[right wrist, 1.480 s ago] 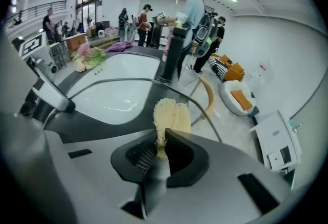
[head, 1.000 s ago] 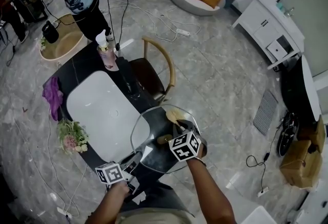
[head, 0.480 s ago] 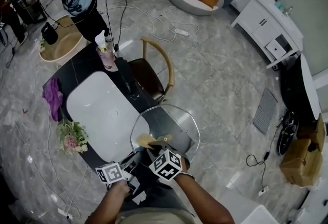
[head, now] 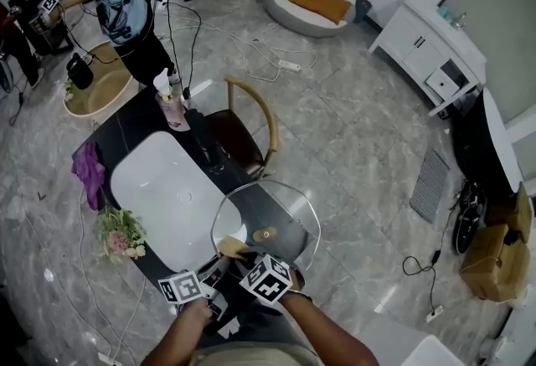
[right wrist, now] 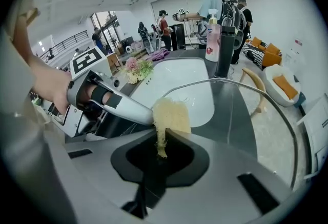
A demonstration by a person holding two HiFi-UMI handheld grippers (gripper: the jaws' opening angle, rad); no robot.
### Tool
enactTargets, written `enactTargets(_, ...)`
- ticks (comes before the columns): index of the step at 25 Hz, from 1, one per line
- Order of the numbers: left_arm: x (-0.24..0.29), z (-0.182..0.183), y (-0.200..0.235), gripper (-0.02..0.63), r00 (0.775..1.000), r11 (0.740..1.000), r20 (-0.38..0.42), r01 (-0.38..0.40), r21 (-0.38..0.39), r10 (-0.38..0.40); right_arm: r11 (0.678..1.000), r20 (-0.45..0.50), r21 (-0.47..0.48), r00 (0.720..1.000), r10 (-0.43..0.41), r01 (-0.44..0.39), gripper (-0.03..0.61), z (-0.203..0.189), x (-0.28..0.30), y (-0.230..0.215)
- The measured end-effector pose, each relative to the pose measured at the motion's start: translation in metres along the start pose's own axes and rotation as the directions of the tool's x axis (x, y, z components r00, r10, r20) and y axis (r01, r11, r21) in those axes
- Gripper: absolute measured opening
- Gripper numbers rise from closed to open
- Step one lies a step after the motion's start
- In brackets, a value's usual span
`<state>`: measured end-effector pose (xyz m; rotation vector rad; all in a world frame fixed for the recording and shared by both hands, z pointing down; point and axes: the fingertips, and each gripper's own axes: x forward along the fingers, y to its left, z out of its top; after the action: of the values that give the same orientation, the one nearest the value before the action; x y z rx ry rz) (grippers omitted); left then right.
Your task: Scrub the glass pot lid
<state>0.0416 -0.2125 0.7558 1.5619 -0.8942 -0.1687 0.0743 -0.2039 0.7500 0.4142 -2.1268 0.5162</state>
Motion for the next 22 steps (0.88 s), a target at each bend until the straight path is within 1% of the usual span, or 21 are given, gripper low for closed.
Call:
enactTargets(7, 0.001, 0.003, -0.003, 0.097, 1.000, 0.997, -0.021, -0.013, 0.076, 0.015, 0.998, 0.034, 0.037, 0.998, -0.057, 0.056, 0.044, 0.002, -0.009, -0.007)
enactTargets(9, 0.000, 0.002, -0.004, 0.101, 1.000, 0.996, -0.028, -0.012, 0.087, 0.015, 0.997, 0.040, 0.043, 0.997, -0.065, 0.063, 0.044, 0.002, -0.011, -0.009)
enactTargets(13, -0.002, 0.002, -0.006, 0.133, 0.999, 0.994, -0.039, -0.013, 0.107, 0.017, 0.995, 0.046, 0.060, 0.996, -0.076, 0.073, 0.044, 0.000, -0.016, -0.014)
enactTargets(22, -0.018, 0.015, -0.008, 0.153, 0.998, 0.987, -0.028, -0.043, 0.152, 0.048, 0.990, 0.061, 0.104, 0.993, -0.102, 0.095, 0.044, 0.000, -0.027, -0.020)
